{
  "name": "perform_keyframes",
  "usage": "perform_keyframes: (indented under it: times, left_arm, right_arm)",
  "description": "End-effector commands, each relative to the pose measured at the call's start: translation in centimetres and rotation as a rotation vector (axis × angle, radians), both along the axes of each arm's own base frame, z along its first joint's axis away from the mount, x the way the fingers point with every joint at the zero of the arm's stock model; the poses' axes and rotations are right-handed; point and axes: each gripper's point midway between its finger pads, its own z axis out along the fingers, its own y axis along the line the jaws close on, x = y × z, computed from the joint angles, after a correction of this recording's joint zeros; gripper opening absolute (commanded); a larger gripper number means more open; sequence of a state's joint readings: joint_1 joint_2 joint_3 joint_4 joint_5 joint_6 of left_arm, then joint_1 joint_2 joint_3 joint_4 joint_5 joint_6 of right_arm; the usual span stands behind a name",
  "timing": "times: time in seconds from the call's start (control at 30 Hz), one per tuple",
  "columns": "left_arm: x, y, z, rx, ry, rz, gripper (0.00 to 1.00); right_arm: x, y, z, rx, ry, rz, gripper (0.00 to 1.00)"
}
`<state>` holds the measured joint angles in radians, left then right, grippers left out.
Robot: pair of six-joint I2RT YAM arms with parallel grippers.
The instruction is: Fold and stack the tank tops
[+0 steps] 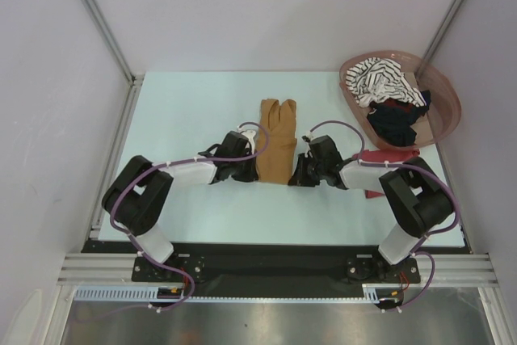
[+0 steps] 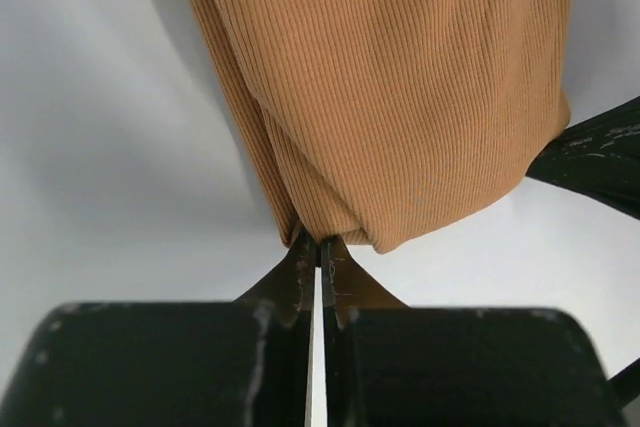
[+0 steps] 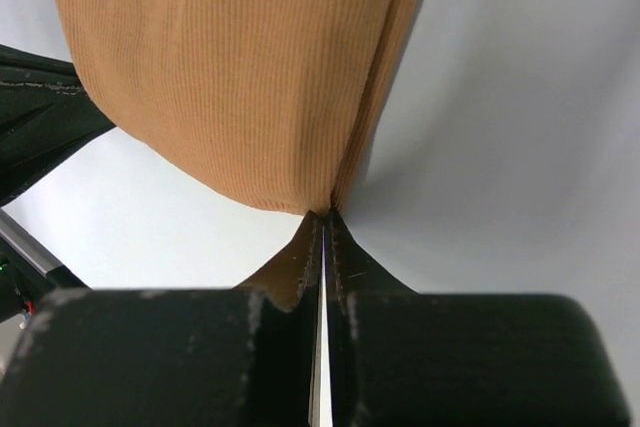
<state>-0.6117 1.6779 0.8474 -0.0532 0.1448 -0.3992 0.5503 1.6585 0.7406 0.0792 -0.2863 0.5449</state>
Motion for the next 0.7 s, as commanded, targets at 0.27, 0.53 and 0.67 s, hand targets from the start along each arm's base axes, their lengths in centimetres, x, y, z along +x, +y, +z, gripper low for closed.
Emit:
perform_keyframes:
  times: [0.27,0.53,0.67]
  left_arm:
    - [-1.6,1.8,1.8,0.025,-0.045,0.013,0.00]
    - [-4.1,2.3,1.2,0.014,-0.014,0.003,0.00]
    - [-5.7,1.3,1.2,-0.014,0.005,-0.021,0.00]
  right_arm:
    - [-1.1,-3.6,1.1,-0.083,-0.001,-0.039,0.00]
    - [-3.4,-4.2,2.1,-0.076,-0.004,-0.012,0.00]
    - [-4.9,-3.8,2.0,-0.087,0.004,0.015,0.00]
